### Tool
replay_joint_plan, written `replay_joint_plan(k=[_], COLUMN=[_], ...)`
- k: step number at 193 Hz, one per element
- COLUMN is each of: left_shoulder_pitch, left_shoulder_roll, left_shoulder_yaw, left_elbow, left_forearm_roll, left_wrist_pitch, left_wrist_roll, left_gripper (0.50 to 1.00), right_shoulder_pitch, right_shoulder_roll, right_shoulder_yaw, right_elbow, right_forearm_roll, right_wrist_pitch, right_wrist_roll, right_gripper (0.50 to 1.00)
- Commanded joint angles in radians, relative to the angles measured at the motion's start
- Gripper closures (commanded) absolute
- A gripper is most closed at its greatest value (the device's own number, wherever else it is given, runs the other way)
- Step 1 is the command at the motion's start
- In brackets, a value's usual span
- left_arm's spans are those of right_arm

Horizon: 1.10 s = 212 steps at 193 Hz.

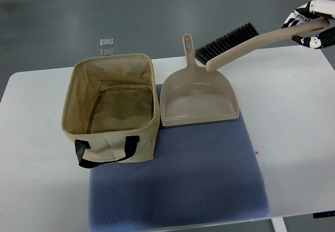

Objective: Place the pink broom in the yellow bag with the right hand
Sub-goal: 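Carry the brush over the fabric bag and lower it inside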

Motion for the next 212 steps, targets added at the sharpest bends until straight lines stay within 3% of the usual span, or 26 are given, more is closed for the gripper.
replay_joint_plan(k=[1,89,162,212], left_shoulder_pitch=[-0.001,0.001,0.001,0.001], left_shoulder_roll=[0.000,0.000,0.000,0.000], left_shoulder_yaw=[-0.002,-0.002,-0.002,-0.002], left_elbow=[0.000,0.000,0.000,0.000], left_forearm_roll=[0.000,0.000,0.000,0.000], left_wrist_pitch=[0.000,0.000,0.000,0.000], left_wrist_roll=[0.001,0.001,0.000,0.001], left_gripper=[0.500,0.500,0.500,0.500], right_shoulder_pitch=[0.060,0.181,0.179,0.179], right_shoulder_roll=[0.075,0.537,0.759,0.845], right_shoulder_yaw=[0.003,-0.041,-0.086,-0.092], right_elbow=[-0.023,-0.218,-0.307,-0.339], right_forearm_roll=[-0.006,-0.149,-0.239,-0.266], right_wrist_pitch=[0.009,0.012,-0.027,-0.062], right_wrist_roll=[-0.011,-0.071,-0.112,-0.138], right_gripper=[1.000,1.000,1.000,0.989])
